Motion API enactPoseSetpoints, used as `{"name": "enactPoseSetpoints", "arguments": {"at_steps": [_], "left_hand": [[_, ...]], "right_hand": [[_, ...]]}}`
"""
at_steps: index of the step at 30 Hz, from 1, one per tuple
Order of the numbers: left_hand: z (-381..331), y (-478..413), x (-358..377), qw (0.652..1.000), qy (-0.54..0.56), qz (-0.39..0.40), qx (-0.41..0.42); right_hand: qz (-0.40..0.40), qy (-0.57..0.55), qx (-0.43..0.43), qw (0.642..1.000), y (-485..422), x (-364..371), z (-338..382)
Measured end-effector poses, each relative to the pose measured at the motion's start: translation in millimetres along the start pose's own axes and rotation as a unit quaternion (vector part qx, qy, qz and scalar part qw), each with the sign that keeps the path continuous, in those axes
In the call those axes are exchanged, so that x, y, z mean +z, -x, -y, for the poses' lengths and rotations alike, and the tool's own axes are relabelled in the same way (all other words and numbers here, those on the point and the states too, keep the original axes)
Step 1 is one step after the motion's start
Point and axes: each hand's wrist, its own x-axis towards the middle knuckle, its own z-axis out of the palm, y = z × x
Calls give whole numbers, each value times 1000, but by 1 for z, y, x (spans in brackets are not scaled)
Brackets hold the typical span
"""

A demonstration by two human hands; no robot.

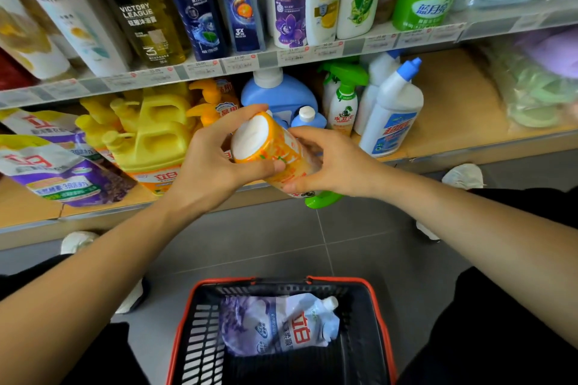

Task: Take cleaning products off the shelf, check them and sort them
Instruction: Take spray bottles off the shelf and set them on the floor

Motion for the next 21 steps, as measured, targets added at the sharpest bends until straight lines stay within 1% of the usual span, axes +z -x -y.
{"name": "enactPoseSetpoints", "arguments": {"at_steps": [2, 5, 9, 11, 15, 21], "left_hand": [[0, 1, -2, 999, -28, 13, 38], [1, 4, -2, 984, -120, 28, 126], [0, 3, -8, 964, -192, 39, 181], [-1, 3, -9, 958, -201, 28, 203], [-3, 9, -4, 952, -197, -7, 233], [2, 12, -2, 923, -230, -64, 302]], "right_hand": [[-2, -33, -5, 999, -1, 1, 0], [-7, -78, 4, 997, -2, 3, 1], [-20, -125, 16, 992, -2, 7, 1], [-24, -147, 22, 989, -1, 10, 1], [-39, -152, 24, 987, -1, 12, 3], [-42, -144, 24, 988, -1, 12, 4]]}}
